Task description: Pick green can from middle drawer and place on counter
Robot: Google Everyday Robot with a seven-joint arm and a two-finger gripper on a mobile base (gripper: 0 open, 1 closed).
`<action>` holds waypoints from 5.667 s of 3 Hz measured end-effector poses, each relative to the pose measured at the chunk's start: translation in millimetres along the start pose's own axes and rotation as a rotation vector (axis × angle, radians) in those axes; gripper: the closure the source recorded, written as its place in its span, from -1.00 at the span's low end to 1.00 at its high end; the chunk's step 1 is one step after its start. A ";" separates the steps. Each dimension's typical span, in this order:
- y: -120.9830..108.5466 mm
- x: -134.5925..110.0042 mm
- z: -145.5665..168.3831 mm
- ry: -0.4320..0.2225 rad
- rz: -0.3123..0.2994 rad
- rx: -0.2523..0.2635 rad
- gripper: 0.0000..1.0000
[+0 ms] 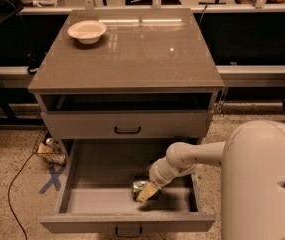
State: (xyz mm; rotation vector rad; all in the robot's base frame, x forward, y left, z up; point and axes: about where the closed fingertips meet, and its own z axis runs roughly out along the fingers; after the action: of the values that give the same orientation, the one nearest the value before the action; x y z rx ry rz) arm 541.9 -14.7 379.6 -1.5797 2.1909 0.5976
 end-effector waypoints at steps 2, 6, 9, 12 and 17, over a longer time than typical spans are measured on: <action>-0.2 6.6 0.1 0.022 0.002 -0.010 0.31; 38.5 -67.5 -247.4 -0.313 -0.353 0.174 1.00; 37.4 -89.6 -350.4 -0.366 -0.430 0.302 1.00; 7.7 -152.9 -515.4 -0.438 -0.506 0.514 1.00; -131.9 -251.7 -502.7 -0.292 -0.299 0.329 1.00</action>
Offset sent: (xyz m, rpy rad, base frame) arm 0.0011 -0.0105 0.0000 -0.0246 0.0116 0.0039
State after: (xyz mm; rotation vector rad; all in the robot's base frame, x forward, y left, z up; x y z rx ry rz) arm 717.1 -123.2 919.1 -1.4962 1.6969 0.3303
